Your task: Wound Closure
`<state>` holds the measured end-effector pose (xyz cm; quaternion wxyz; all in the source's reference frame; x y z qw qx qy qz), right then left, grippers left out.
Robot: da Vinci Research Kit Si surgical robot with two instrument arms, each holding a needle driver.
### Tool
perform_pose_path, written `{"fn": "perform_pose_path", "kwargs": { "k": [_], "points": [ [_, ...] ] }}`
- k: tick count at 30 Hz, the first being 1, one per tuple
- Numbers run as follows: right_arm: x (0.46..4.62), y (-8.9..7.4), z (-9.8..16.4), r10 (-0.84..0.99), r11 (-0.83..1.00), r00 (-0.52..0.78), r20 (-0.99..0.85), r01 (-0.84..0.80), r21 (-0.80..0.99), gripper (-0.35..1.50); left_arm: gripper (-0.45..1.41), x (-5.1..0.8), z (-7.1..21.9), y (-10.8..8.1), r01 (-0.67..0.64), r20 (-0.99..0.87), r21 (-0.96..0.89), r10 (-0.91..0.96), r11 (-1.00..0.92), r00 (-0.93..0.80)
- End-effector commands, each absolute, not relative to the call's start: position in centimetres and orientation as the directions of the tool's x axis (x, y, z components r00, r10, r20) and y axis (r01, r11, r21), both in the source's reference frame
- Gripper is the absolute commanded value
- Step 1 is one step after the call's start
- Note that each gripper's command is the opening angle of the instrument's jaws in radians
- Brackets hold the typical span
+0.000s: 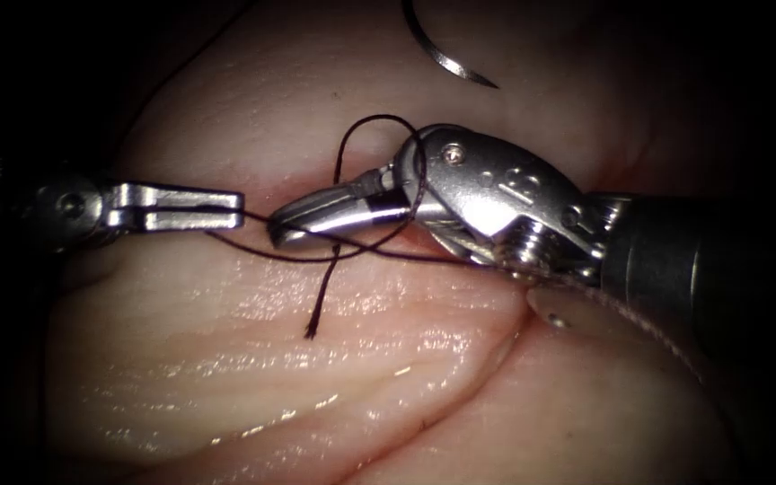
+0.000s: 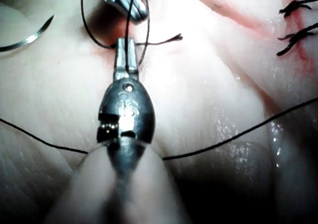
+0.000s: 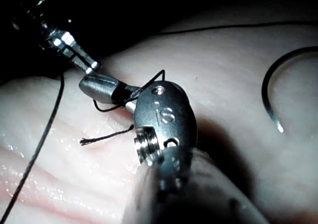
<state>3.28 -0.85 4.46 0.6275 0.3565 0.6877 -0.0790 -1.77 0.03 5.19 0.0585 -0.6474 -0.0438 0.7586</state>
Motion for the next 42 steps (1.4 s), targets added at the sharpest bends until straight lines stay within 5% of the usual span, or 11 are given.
{"fn": "perform_pose_path", "kwargs": {
  "k": [1,10,12,14,24,42],
  "points": [
    [3.4,-0.85,4.45,0.378,0.72,0.052,-0.924,0.611,0.329,-0.35,-0.45,-1.83,5.26,0.06,-0.035,-0.978,-0.141,0.145,-0.989,-0.151],
    [3.52,-1.03,4.45,0.234,0.644,0.181,-0.955,0.707,0.292,-0.32,-0.45,-1.95,5.28,0.2,-0.057,-0.978,-0.142,0.149,-0.988,-0.145],
    [3.53,-1.05,4.47,0.216,0.638,0.198,-0.956,0.713,0.291,-0.13,-0.45,-1.95,5.27,0.2,-0.058,-0.979,-0.137,0.144,-0.989,-0.143],
    [3.55,-1.1,4.48,0.182,0.626,0.225,-0.957,0.724,0.29,0.26,-0.45,-1.95,5.26,0.22,-0.06,-0.979,-0.14,0.147,-0.988,-0.141],
    [3.56,-1.26,4.4,-0.078,0.594,0.251,-0.965,0.789,0.157,0.47,-0.45,-1.93,5.23,0.23,-0.064,-0.98,-0.137,0.145,-0.988,-0.133],
    [3.54,-1.2,4.48,-0.326,0.56,0.337,-0.883,0.821,0.107,0.37,-0.45,-1.93,5.19,0.15,-0.067,-0.98,-0.135,0.143,-0.989,-0.137]
  ]
}}
